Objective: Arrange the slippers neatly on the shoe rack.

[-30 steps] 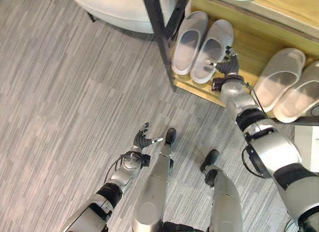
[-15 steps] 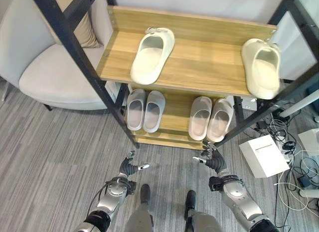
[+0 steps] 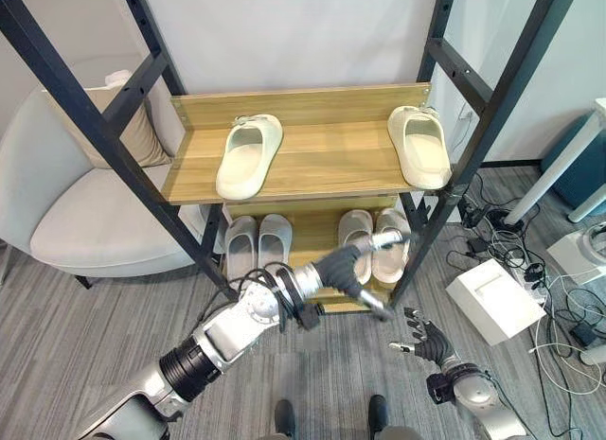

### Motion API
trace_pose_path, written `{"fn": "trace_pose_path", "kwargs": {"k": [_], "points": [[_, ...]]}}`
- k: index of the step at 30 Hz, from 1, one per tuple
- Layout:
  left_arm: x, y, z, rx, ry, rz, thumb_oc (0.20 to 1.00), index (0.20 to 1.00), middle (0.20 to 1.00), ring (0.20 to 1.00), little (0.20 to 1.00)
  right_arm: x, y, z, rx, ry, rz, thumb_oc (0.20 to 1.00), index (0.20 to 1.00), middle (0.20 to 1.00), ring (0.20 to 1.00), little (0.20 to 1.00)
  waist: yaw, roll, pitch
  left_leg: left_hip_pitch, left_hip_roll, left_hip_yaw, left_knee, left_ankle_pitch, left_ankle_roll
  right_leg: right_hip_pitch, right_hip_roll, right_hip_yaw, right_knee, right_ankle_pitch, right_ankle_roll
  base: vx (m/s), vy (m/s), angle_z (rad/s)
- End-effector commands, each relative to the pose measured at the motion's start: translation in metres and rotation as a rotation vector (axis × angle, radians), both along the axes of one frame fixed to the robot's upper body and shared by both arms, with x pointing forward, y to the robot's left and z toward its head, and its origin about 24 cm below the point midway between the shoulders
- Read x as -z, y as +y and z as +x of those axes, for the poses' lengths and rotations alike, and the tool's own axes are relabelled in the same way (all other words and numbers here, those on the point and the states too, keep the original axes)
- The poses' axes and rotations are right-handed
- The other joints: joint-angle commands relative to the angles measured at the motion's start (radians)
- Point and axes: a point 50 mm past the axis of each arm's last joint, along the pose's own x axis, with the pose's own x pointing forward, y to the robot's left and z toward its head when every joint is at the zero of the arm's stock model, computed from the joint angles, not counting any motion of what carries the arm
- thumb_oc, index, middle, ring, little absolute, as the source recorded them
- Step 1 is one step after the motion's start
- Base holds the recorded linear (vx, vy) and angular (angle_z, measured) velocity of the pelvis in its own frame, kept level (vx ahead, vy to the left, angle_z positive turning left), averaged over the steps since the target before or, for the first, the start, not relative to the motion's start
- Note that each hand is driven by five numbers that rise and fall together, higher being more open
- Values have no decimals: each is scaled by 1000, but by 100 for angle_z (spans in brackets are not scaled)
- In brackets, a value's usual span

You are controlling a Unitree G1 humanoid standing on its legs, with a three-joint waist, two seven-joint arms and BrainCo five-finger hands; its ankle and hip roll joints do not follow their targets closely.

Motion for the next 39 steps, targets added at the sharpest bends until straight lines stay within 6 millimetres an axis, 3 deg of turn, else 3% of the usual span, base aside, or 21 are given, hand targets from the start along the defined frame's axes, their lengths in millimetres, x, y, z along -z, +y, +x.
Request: {"fn": "trace_pose_path", "kwargs": {"k": [1, 3, 6, 10, 11, 15, 18, 25, 32, 39], "points": [[-40, 21, 25, -171, -106, -215, 1000, 1000, 1000, 1000, 1000, -22, 13, 19, -22, -123, 73, 1000, 1000, 1000, 1000, 1000, 13, -28, 10, 56, -1, 30, -6, -59, -21, 45, -35, -41, 0, -32, 87, 53, -1, 1], [-62, 40, 36, -332, -228, -289, 1000, 1000, 1000, 1000, 1000, -20, 18, 14, -35, -114, 93, 1000, 1000, 1000, 1000, 1000, 12, -31, 3, 65, 0, 33, -6, -64, -22, 52, -36, -40, 0, -36, 88, 52, -1, 2], [-89, 64, 49, -629, -490, -259, 1000, 1000, 1000, 1000, 1000, -17, 24, 12, -51, -100, 112, 1000, 1000, 1000, 1000, 1000, 8, -35, 1, 70, 1, 37, -6, -68, -24, 56, -36, -37, 0, -37, 88, 12, -1, 0], [-118, 100, 69, -954, -801, -31, 1000, 1000, 1000, 1000, 1000, -15, 29, 12, -72, -97, 127, 1000, 1000, 1000, 1000, 1000, -3, -37, -3, 76, 1, 50, -6, -74, -24, 54, -35, -25, 0, -35, 93, 28, 9, -5], [-130, 120, 79, -1067, -874, 69, 1000, 1000, 1000, 1000, 1000, -15, 29, 12, -84, -94, 131, 1000, 1000, 1000, 1000, 1000, -12, -36, -4, 78, 0, 59, -6, -77, -22, 52, -36, -18, 0, -32, 95, 18, 24, -19], [-155, 155, 89, -1233, -1024, 332, 1000, 1000, 1000, 1000, 1000, -15, 31, 12, -103, -93, 144, 1000, 1000, 1000, 1000, 1000, -22, -35, 5, 77, -3, 67, -6, -80, -19, 40, -37, -5, 0, -24, 101, 8, 25, -12], [-160, 175, 97, -1308, -1011, 453, 1000, 1000, 1000, 1000, 1000, -17, 35, 14, -122, -99, 162, 1000, 1000, 1000, 1000, 1000, -29, -37, 13, 72, -3, 73, -6, -79, -18, 26, -36, 6, 0, -17, 105, -6, 19, -12], [-164, 200, 108, -1390, -1002, 705, 1000, 1000, 1000, 1000, 1000, -23, 39, 18, -138, -132, 184, 1000, 1000, 1000, 1000, 1000, -43, -46, 38, 47, -2, 86, -6, -71, -15, -16, -32, 29, 0, -1, 110, -11, 8, -6], [-155, 211, 116, -1412, -964, 869, 1000, 1000, 1000, 1000, 1000, -29, 34, 22, -118, -171, 180, 1000, 1000, 1000, 1000, 1000, -53, -54, 61, 23, -4, 93, -6, -65, -12, -50, -31, 42, 0, 8, 115, -3, 2, -7], [-161, 222, 120, -1449, -930, 955, 1000, 1000, 1000, 1000, 1000, -35, 30, 25, -112, -200, 173, 1000, 1000, 1000, 1000, 1000, -68, -60, 78, 2, -2, 105, -6, -61, -11, -83, -28, 54, 0, 18, 117, 2, 5, -5]]}}
